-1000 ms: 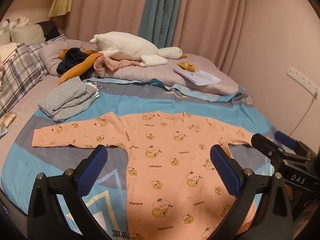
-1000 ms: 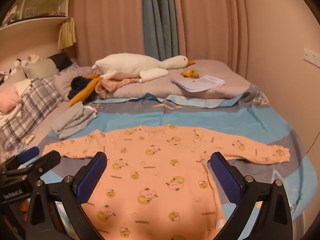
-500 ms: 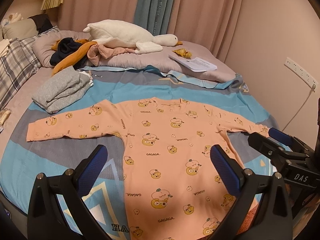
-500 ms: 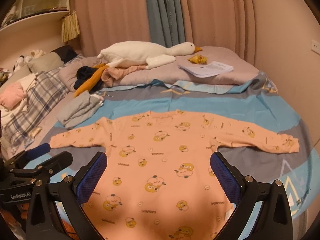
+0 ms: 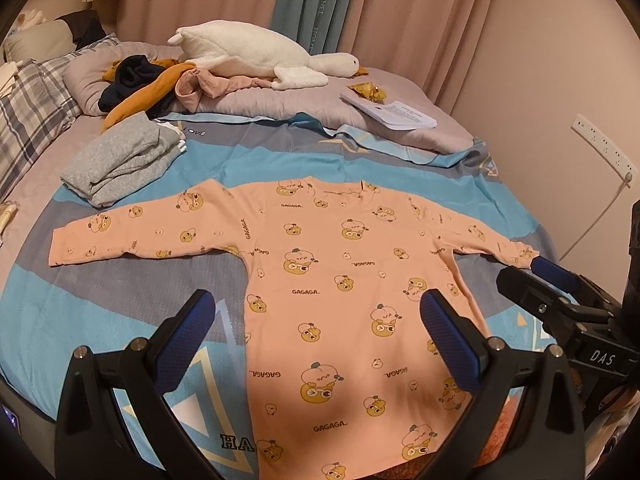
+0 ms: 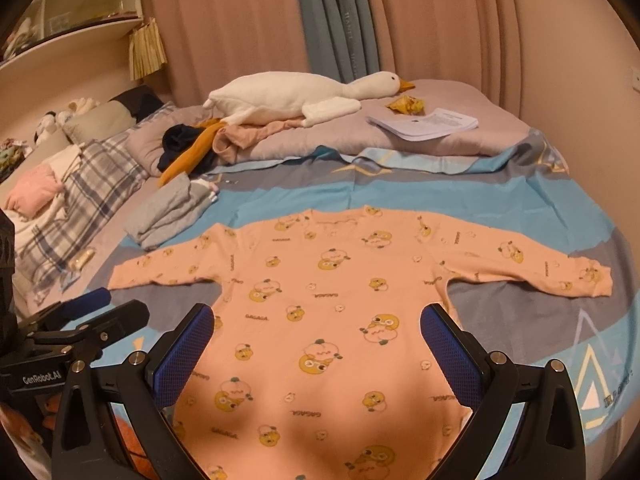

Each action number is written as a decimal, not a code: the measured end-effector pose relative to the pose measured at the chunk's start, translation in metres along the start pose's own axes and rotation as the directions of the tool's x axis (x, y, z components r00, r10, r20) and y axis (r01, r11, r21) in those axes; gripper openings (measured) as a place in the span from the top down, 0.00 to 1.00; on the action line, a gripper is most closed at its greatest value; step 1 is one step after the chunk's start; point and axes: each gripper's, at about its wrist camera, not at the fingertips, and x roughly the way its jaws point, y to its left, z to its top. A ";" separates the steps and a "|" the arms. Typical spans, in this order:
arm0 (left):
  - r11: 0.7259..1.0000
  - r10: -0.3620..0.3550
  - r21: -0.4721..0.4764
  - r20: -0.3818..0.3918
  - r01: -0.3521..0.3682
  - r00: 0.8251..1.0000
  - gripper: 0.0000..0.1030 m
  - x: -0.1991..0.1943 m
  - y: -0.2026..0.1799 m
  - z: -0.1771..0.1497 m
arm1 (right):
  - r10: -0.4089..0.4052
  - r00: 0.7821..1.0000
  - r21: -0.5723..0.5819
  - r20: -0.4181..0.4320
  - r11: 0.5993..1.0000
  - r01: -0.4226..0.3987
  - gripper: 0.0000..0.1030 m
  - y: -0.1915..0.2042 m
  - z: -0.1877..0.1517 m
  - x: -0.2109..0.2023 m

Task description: Fold small clothes

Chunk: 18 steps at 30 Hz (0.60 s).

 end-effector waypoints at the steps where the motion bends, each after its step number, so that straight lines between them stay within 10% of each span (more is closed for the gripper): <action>1: 1.000 0.001 0.000 -0.001 -0.001 1.000 0.01 0.000 -0.001 -0.001 | 0.002 1.000 -0.001 -0.001 1.000 -0.002 0.01 0.000 0.000 0.000; 18: 1.000 0.030 0.007 -0.024 -0.030 0.999 0.01 0.004 -0.005 -0.002 | 0.021 1.000 0.017 -0.014 1.000 -0.021 0.01 -0.006 -0.002 0.002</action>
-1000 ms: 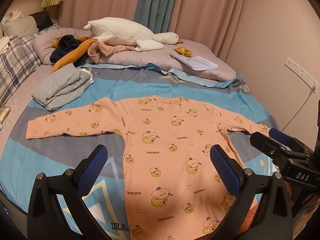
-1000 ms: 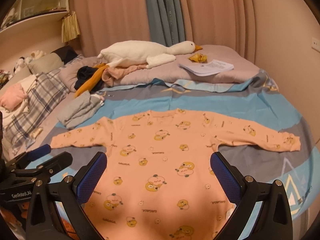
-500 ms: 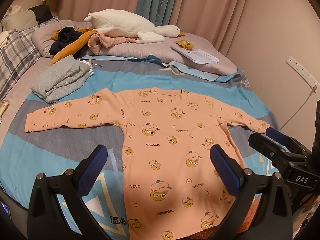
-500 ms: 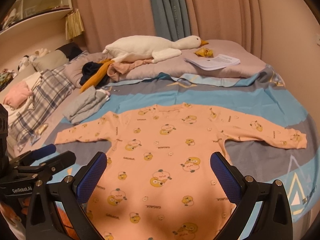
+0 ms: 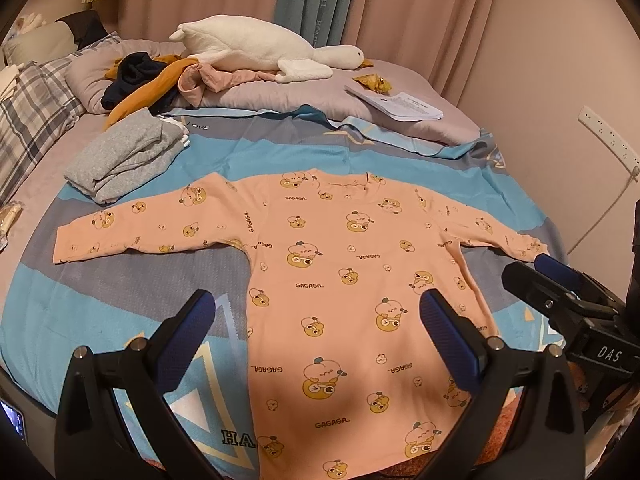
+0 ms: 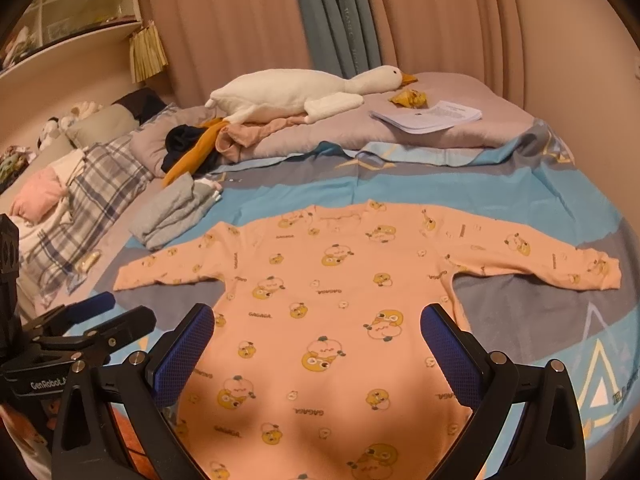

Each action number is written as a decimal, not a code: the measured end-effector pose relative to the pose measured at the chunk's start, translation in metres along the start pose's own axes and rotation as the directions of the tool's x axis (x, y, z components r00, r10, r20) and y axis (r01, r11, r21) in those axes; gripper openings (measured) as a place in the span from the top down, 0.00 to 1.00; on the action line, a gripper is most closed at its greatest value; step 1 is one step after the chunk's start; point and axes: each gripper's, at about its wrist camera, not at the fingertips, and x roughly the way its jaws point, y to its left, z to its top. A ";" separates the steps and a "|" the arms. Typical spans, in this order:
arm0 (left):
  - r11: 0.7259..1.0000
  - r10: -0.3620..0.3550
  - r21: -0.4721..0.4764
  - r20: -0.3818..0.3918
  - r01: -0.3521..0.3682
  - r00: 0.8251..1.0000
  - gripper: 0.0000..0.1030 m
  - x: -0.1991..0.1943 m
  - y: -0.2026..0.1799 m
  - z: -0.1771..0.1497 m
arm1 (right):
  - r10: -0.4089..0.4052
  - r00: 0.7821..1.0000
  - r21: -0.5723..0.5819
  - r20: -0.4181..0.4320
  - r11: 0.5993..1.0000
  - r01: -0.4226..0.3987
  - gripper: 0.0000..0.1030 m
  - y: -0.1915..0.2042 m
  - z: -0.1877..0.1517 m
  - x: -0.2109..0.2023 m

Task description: Fold small clothes

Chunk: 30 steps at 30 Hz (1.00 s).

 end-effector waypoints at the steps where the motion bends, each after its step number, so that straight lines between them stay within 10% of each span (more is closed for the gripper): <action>1: 1.000 0.000 -0.001 -0.001 0.000 1.000 0.01 0.000 0.000 0.000 | -0.001 1.000 -0.001 0.000 1.000 0.001 0.01 0.000 0.000 0.000; 30: 1.000 0.010 0.006 -0.009 -0.010 1.000 0.01 -0.001 0.001 -0.004 | 0.042 0.999 0.013 -0.034 0.999 -0.041 0.01 0.002 -0.002 0.002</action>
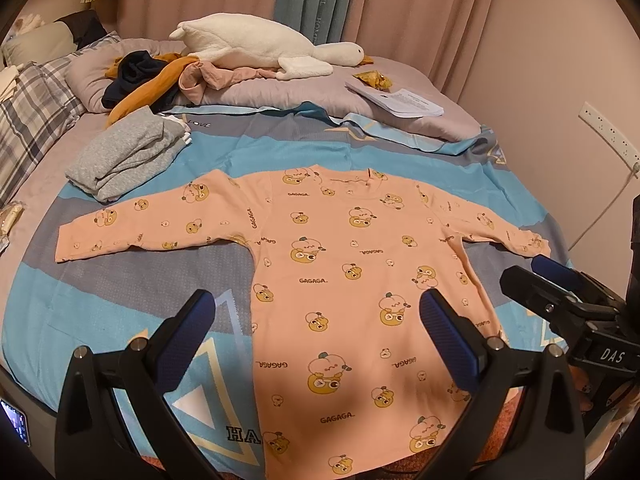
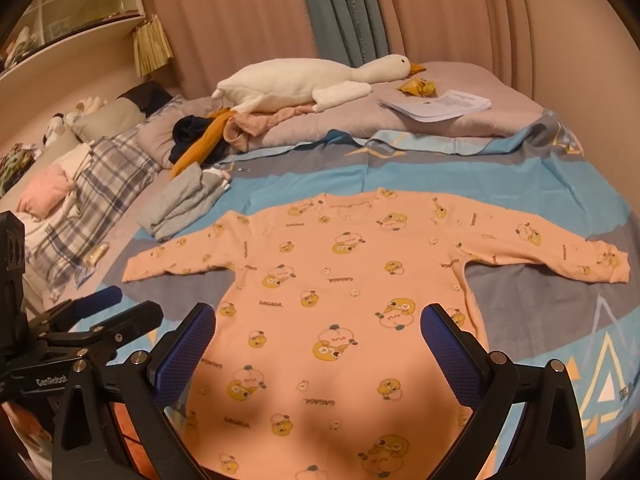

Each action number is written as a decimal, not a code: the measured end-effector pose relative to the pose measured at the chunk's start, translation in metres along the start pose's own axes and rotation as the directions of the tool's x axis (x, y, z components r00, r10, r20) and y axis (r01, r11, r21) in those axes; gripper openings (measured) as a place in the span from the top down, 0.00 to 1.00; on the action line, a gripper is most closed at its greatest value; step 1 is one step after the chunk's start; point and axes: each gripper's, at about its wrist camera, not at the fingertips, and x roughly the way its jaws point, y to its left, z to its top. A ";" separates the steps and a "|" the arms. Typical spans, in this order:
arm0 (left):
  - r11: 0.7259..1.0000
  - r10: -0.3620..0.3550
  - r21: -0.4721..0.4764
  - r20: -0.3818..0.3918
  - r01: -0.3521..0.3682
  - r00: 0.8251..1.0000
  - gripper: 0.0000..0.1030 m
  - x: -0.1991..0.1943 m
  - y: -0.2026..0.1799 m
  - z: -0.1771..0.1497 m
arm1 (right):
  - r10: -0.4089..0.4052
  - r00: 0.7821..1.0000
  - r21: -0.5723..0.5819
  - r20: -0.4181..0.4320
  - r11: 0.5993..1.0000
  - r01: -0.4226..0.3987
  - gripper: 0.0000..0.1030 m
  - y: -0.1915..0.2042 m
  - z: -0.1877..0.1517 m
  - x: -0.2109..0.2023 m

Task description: Fold small clothes

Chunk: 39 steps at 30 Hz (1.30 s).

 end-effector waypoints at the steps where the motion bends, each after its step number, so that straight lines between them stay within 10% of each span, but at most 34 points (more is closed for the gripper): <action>1: 1.000 0.006 0.001 0.001 -0.006 1.000 0.01 0.000 0.000 0.000 | 0.000 1.000 -0.001 0.001 1.000 0.000 0.01 0.000 0.000 0.000; 39: 1.000 -0.006 -0.006 -0.006 0.006 1.000 0.01 0.004 0.000 0.001 | -0.007 1.000 -0.002 -0.007 1.000 0.007 0.01 0.001 0.002 0.002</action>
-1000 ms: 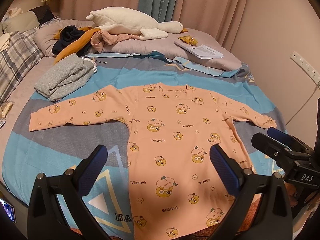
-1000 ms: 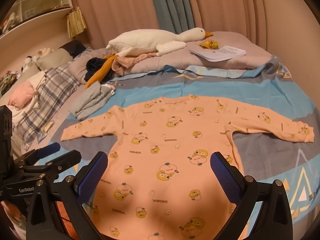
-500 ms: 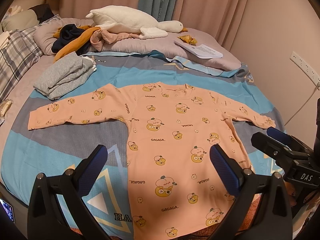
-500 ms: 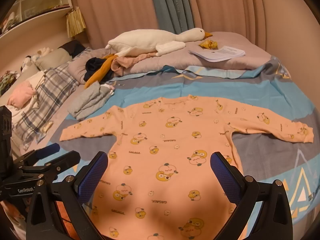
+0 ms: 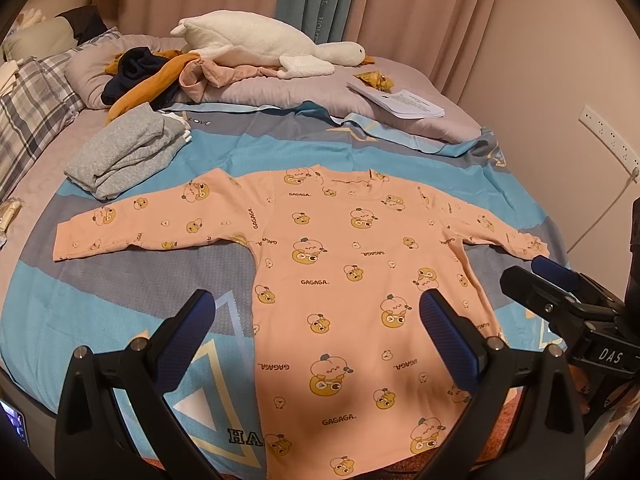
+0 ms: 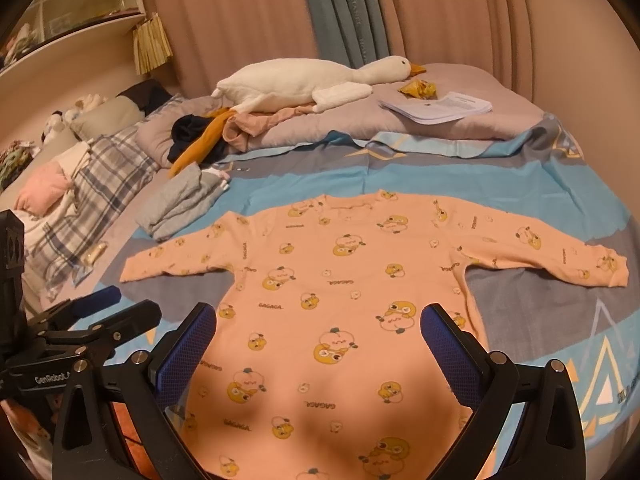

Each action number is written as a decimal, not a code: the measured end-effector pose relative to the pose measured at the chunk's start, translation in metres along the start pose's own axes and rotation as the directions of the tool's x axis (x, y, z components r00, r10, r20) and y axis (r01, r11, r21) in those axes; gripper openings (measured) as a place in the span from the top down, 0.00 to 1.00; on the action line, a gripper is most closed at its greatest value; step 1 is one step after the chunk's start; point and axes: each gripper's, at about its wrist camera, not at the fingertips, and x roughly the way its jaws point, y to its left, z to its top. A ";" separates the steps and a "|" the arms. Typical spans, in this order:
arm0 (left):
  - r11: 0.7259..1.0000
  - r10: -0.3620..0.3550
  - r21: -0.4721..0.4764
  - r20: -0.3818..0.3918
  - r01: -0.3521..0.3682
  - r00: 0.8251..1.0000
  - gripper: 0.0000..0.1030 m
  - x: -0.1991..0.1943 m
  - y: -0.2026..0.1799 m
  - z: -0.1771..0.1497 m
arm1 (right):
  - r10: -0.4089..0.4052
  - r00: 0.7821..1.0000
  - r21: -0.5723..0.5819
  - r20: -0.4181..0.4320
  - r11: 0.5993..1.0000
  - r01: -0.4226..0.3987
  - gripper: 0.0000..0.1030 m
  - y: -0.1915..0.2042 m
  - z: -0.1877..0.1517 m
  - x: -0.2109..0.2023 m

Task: Fold small clothes
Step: 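Move the right gripper to a sleeve cuff and grasp it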

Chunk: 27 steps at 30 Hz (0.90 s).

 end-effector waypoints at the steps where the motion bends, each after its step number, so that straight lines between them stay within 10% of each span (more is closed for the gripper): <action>1: 1.000 -0.003 -0.002 -0.002 0.003 1.000 0.01 0.001 0.000 0.001 | 0.000 1.000 0.003 0.000 1.000 0.000 0.01 0.000 0.001 0.000; 27: 0.991 -0.087 -0.111 -0.139 0.071 0.987 0.17 0.064 0.029 0.000 | -0.096 0.994 0.249 0.050 0.965 0.081 0.15 -0.084 0.052 0.013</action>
